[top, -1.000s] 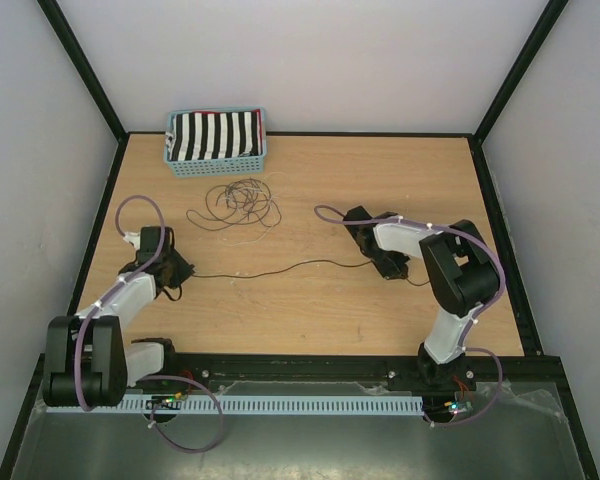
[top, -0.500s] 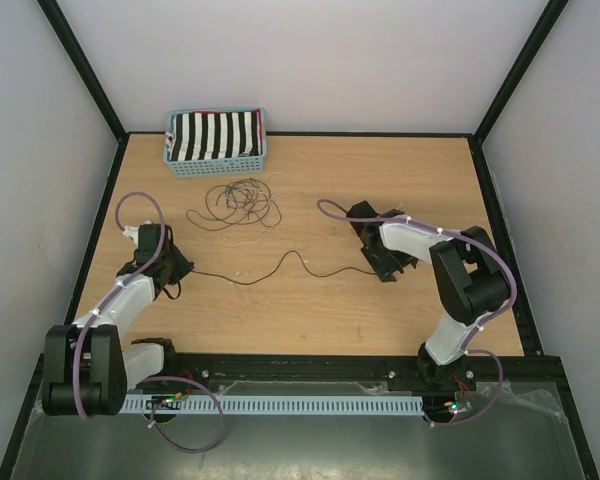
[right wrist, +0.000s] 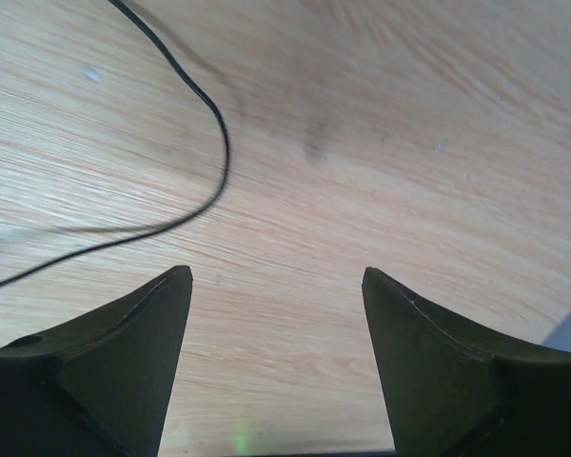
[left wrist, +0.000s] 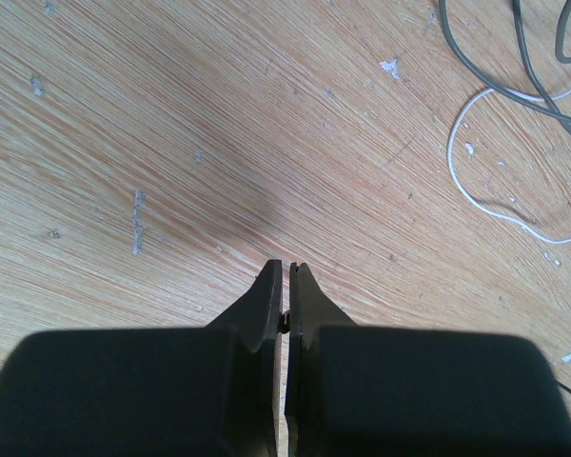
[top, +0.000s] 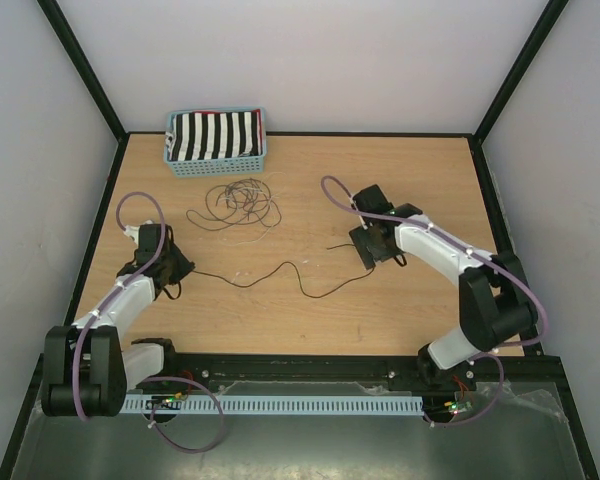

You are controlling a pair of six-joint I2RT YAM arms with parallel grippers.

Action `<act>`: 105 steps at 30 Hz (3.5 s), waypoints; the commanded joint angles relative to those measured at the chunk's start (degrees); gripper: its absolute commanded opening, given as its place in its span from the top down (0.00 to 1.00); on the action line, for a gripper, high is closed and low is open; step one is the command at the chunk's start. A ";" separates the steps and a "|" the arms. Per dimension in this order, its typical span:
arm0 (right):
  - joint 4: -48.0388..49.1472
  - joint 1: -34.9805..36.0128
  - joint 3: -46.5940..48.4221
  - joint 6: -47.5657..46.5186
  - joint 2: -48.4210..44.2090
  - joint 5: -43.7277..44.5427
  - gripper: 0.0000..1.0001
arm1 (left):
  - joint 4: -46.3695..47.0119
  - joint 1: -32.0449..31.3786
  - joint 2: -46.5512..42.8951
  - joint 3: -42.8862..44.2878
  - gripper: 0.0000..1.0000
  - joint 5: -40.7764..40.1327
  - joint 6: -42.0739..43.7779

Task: Zip-tie the wires
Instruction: Straighten the cable at the center of the board.

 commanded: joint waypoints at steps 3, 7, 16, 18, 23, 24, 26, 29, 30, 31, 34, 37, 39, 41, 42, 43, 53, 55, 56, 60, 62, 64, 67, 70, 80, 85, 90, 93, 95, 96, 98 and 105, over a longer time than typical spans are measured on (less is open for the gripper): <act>4.21 -0.14 4.07 1.66 -1.18 -8.61 0.19 | -0.82 -0.20 -0.74 1.52 1.00 0.53 0.89; 5.24 -0.11 6.75 1.91 3.27 -10.00 0.19 | -0.74 -0.22 -0.69 1.48 1.00 0.94 0.90; 8.73 -0.36 9.17 1.67 11.73 -10.73 0.22 | -0.88 -0.31 -1.69 1.23 1.00 1.73 0.84; 9.23 -0.75 8.95 1.43 13.07 -11.13 0.24 | -1.06 -0.31 -1.94 1.21 1.00 1.74 0.93; 10.93 -3.41 6.31 1.26 14.27 -13.70 0.32 | -1.23 -0.27 -1.97 1.23 1.00 1.75 0.95; 11.28 -4.02 5.43 1.03 14.20 -14.22 0.33 | -1.18 -0.31 -1.92 1.28 1.00 1.73 0.95; 11.98 -5.21 4.08 0.49 13.95 -15.35 0.38 | -1.23 -0.31 -1.86 1.35 1.00 1.53 0.96; 12.52 -6.75 2.58 -0.22 13.64 -16.94 0.54 | -1.40 -0.30 -1.87 1.53 1.00 1.18 1.10; 12.61 -7.27 2.22 -0.36 13.51 -17.13 0.62 | -1.49 -0.31 -1.91 1.50 1.00 1.04 1.12; 12.68 -7.90 1.87 -0.46 13.18 -17.08 0.72 | -1.54 -0.31 -1.91 1.57 1.00 0.91 0.97; 13.03 -10.90 1.07 -0.02 11.61 -16.83 0.94 | -1.91 -0.23 -2.10 1.58 1.00 0.51 0.95; 13.15 -16.23 0.79 0.96 8.96 -15.29 1.00 | -2.60 -0.22 -2.22 1.62 1.00 -0.42 0.54; 13.15 -20.59 0.55 1.75 6.92 -11.79 1.00 | -2.74 -0.22 -2.20 1.52 1.00 -0.59 0.42; 13.30 -24.88 0.39 2.55 5.29 -8.16 1.00 | -2.84 -0.22 -2.13 1.55 1.00 -0.63 0.39; 13.32 -26.68 0.37 2.80 4.71 -6.48 1.00 | -2.83 -0.22 -2.02 1.47 1.00 -0.80 0.34; 13.44 -28.06 0.24 3.03 4.06 -4.47 1.00 | -2.83 -0.22 -2.07 1.47 1.00 -0.91 0.35; 14.55 -37.63 0.47 5.77 5.09 9.71 1.00 | -3.14 -0.22 -1.01 0.95 1.00 -3.57 0.38; 14.73 -37.76 0.98 5.88 5.22 9.50 1.00 | -3.09 -0.22 -0.61 1.09 1.00 -3.84 0.08; 14.91 -37.72 1.15 5.91 5.23 8.55 1.00 | -3.09 -0.22 -0.41 1.28 1.00 -3.90 0.07; 15.44 -37.73 1.09 4.98 5.78 7.89 1.00 | -2.87 -0.29 0.78 1.72 1.00 -4.01 -0.25; 15.54 -37.75 0.81 4.71 6.15 7.64 1.00 | -2.72 -0.31 1.34 1.75 1.00 -4.24 -0.40; 15.71 -37.71 0.23 4.70 6.68 7.33 1.00 | -2.56 -0.40 1.87 1.68 1.00 -4.65 -0.51; 15.85 -37.70 -0.27 4.99 7.75 6.26 1.00 | -2.47 -0.48 2.34 1.75 1.00 -5.14 -0.37; 16.25 -37.77 -0.87 5.07 8.49 5.90 1.00 | -2.40 -0.55 2.53 1.65 1.00 -5.29 -0.36; 16.31 -37.69 -1.17 4.66 8.18 3.42 0.77 | -1.63 -2.04 3.38 1.35 1.00 -5.25 -0.48; 16.31 -37.77 -0.88 4.78 7.65 2.18 0.70 | -1.51 -2.50 3.41 1.05 1.00 -5.65 -0.52; 16.22 -37.71 -0.29 4.86 5.37 -1.06 0.57 | -1.39 -2.51 3.78 0.71 1.00 -6.26 -0.66; 16.22 -37.70 0.36 5.22 4.14 -3.90 0.56 | -1.38 -2.51 3.72 0.53 0.99 -6.57 -0.63; 16.22 -37.76 0.80 5.84 3.15 -7.81 0.54 | -1.47 -2.51 3.42 0.44 0.96 -6.86 -0.48; 16.41 -37.77 0.90 6.06 2.66 -10.92 0.53 | -1.49 -2.51 3.15 0.43 0.94 -7.10 -0.32; 16.89 -37.50 1.20 6.99 1.49 -16.73 0.51 | -1.81 -2.51 2.43 0.50 0.89 -7.62 -0.05; 17.70 -27.49 3.02 7.02 -1.96 -23.55 0.39 | -3.33 -2.49 -0.46 0.97 0.88 -9.54 1.10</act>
